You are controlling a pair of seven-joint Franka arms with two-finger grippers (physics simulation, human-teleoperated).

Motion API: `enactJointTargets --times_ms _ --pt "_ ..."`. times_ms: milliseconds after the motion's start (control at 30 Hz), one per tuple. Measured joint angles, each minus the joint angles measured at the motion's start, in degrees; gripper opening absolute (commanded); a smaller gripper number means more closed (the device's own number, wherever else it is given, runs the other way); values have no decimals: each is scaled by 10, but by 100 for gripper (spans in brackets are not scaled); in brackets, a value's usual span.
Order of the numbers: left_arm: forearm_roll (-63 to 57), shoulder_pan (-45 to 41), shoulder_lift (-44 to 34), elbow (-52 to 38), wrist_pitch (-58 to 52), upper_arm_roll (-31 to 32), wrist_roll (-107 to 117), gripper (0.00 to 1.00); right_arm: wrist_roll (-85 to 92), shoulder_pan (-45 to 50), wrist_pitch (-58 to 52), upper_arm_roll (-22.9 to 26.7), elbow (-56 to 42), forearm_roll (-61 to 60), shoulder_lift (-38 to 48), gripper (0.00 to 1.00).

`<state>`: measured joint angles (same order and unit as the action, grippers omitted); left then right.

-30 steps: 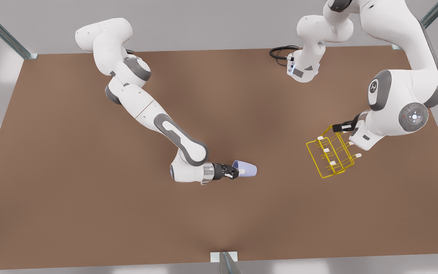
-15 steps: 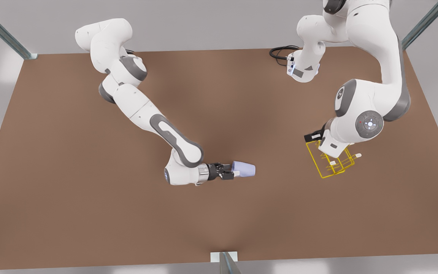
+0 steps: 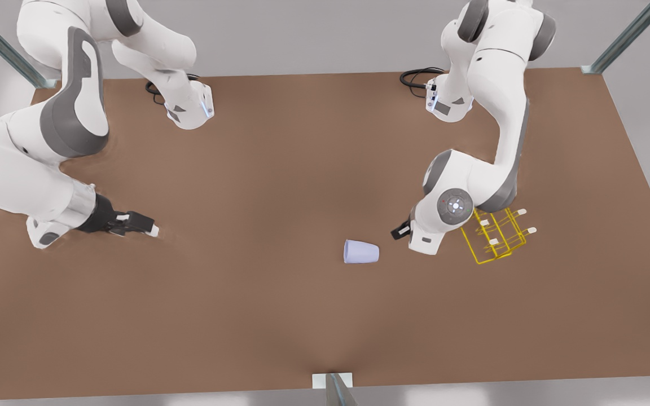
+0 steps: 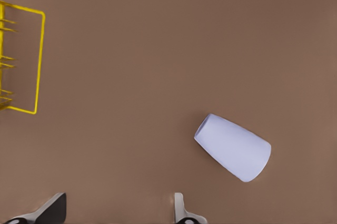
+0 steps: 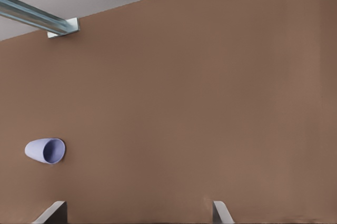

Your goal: Place the cup on the cup holder

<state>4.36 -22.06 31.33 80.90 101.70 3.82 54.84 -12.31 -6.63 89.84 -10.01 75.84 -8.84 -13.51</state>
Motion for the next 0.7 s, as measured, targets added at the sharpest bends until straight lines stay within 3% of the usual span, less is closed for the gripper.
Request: enactJointTargets --times_ms 100,167,300,700 --pt "3 -31 73 -68 50 -4 105 100 18 -28 -14 -3 153 67 101 100" --pt "4 -34 91 -84 78 -3 168 100 28 -75 -10 -53 182 96 115 100" --pt "6 -35 96 -74 123 -3 278 100 46 -22 11 -15 161 123 96 100" --pt "8 -43 104 13 224 -3 535 100 78 -14 30 -10 114 136 35 100"
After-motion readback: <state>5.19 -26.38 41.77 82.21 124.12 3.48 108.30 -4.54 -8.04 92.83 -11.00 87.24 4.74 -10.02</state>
